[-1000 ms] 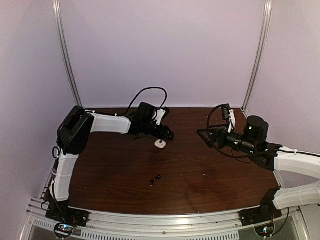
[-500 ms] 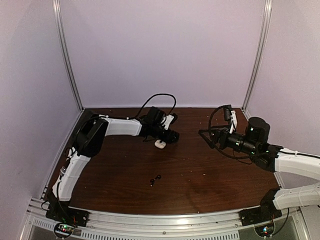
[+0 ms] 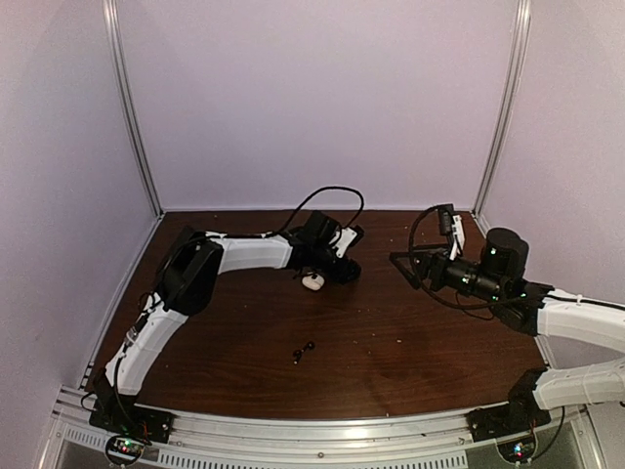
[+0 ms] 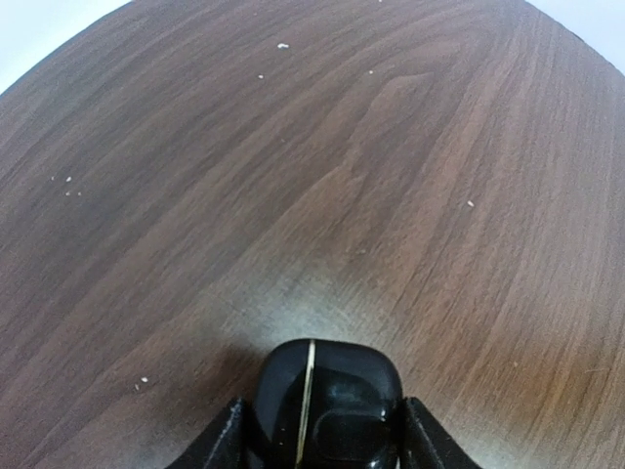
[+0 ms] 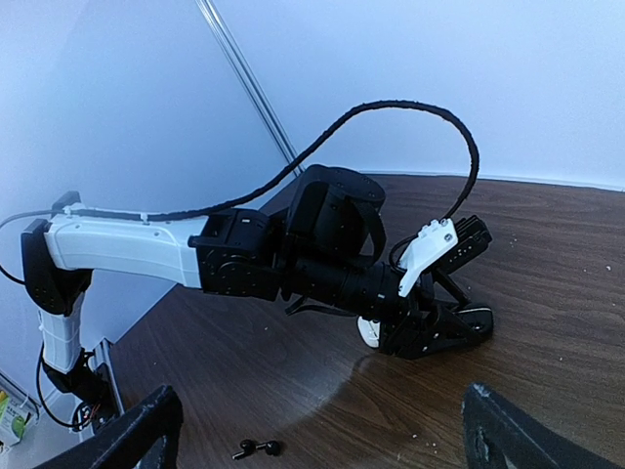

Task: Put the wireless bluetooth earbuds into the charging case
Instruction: Pick up the charging case from the center of the board, then pass from the left arm to the right, then pass from the right arm to the left

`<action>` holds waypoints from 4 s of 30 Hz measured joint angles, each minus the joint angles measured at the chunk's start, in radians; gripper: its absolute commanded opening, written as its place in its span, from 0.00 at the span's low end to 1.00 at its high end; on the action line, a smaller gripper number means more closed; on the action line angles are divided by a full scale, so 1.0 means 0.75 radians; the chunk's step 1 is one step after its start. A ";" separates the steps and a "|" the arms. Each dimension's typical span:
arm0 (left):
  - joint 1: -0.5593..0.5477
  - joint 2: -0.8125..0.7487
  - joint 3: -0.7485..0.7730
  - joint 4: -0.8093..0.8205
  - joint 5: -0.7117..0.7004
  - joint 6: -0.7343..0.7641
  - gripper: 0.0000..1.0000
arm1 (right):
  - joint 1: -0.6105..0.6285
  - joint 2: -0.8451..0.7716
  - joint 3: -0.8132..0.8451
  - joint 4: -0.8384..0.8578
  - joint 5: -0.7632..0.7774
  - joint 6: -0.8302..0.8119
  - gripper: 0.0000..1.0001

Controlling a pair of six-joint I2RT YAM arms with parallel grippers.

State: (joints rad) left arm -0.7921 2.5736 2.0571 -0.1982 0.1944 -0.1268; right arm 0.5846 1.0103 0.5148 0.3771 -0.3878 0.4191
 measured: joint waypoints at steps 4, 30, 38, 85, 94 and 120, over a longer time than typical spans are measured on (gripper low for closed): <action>-0.021 -0.007 -0.019 0.015 -0.036 0.069 0.40 | -0.011 -0.019 0.000 -0.012 0.001 0.006 1.00; -0.293 -0.979 -1.082 0.684 -0.120 0.545 0.26 | -0.055 -0.085 -0.064 -0.039 -0.165 0.143 1.00; -0.467 -1.071 -1.161 0.753 -0.254 0.731 0.26 | -0.056 -0.060 -0.056 0.021 -0.401 0.145 0.81; -0.555 -1.118 -1.209 0.833 -0.472 0.938 0.42 | 0.063 0.197 0.006 0.244 -0.570 0.222 0.14; -0.567 -1.189 -1.275 0.867 -0.505 0.919 0.80 | 0.067 0.194 0.019 0.258 -0.597 0.208 0.09; -0.356 -1.606 -1.378 0.564 0.340 0.325 0.48 | 0.319 0.132 0.235 -0.146 -0.597 -0.464 0.03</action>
State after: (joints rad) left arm -1.0592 1.3689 1.0237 0.2249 0.4496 0.1165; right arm 0.8238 1.1091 0.6914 0.2672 -0.8352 0.0711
